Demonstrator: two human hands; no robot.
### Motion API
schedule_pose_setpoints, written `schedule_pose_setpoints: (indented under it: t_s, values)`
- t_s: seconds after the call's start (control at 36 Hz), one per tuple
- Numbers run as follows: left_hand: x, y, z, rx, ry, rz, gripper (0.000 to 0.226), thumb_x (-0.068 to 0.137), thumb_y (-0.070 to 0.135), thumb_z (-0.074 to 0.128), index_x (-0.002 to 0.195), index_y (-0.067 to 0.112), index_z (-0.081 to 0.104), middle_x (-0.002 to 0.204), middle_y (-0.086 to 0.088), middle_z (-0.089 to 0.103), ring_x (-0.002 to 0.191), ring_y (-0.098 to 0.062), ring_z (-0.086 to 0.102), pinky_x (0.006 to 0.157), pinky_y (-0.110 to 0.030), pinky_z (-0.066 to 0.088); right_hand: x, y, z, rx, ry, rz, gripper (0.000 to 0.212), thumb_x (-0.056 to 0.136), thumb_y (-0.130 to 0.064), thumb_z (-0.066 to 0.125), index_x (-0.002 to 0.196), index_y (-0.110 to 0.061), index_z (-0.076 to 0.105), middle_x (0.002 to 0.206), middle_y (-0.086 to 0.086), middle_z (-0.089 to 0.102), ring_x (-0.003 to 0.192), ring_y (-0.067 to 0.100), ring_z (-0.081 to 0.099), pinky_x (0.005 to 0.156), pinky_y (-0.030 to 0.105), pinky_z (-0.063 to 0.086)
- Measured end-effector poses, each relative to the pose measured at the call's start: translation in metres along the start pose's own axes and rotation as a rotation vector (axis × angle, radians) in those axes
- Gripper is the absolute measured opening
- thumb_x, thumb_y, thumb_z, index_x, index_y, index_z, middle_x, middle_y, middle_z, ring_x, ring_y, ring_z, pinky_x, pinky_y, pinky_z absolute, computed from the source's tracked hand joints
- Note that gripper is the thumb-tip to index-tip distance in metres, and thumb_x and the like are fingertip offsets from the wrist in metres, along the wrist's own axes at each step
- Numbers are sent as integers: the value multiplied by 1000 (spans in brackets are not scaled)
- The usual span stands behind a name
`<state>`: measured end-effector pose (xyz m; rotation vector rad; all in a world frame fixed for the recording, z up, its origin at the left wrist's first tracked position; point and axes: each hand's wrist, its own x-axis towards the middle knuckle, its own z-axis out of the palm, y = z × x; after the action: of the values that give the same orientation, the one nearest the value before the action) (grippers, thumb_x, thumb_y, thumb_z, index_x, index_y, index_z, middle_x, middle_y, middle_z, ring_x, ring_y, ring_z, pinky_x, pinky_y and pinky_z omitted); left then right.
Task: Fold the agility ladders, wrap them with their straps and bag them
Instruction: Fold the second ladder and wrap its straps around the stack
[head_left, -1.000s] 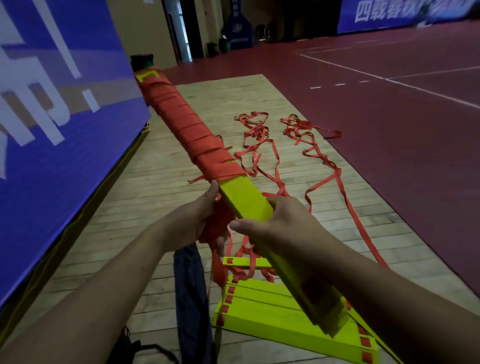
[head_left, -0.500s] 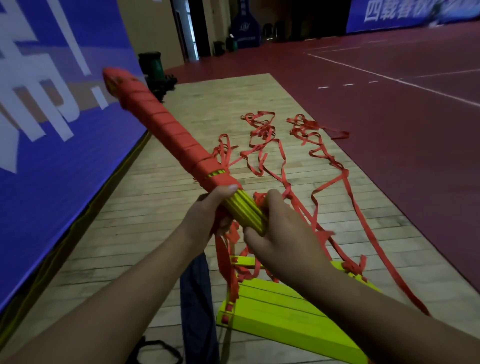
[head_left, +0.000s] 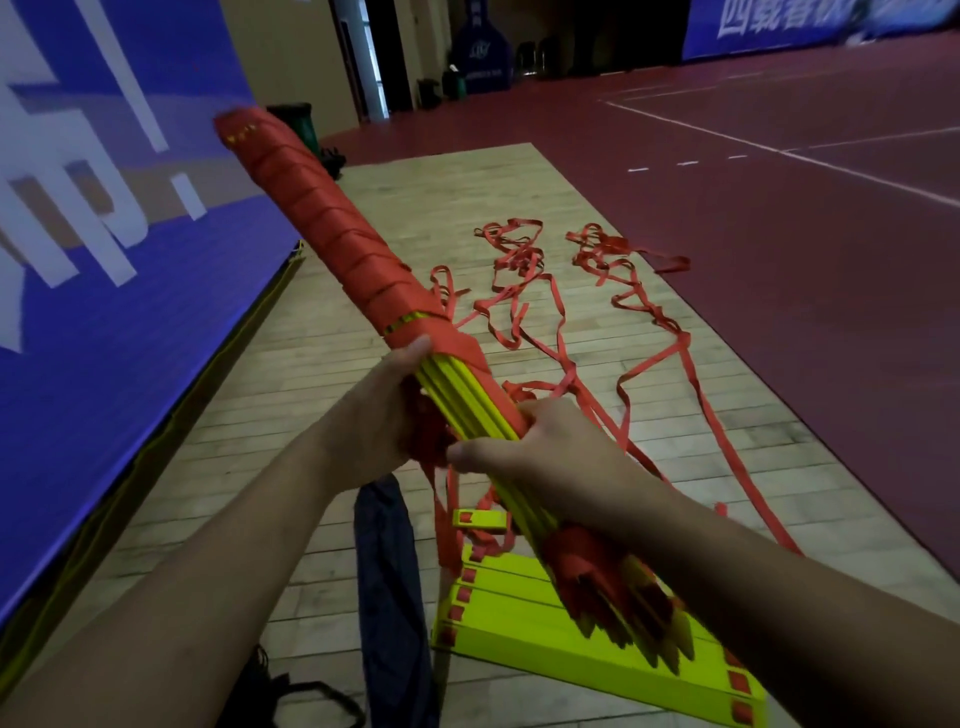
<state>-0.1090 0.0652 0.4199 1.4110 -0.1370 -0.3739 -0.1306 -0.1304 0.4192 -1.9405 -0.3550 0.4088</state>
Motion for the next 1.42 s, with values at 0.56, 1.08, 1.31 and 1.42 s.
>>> schedule_pose_setpoints:
  t_s: [0.56,1.08,1.31,1.42]
  values:
    - [4,-9,12,72,263,237,29,77,36,66,97,15,61,70,5,66,65,-12,66,54,-22,51,-4,6,3,-332,224,-162,36,93,-55,56,105,-20,54,84,-2,63,69,12,65,59,31,56]
    - [-1,-5,7,321,64,-276,89,73,75,54,126,2,56,81,-22,68,68,-33,69,61,-35,58,9,8,-11,-16,55,59,23,87,-28,72,91,-7,67,68,3,70,57,16,68,57,35,60]
    - [20,-21,36,235,269,-8,52,72,60,76,86,11,63,59,0,54,52,-16,51,52,-27,43,-5,18,18,-764,390,-129,33,95,-48,56,107,-24,37,90,-8,46,75,11,49,60,24,35]
    - [16,-24,18,188,311,5,35,60,37,77,82,13,63,57,1,57,51,-15,55,49,-26,43,-2,25,23,-358,203,-139,47,90,-44,65,120,-25,35,101,-5,47,86,16,54,63,26,40]
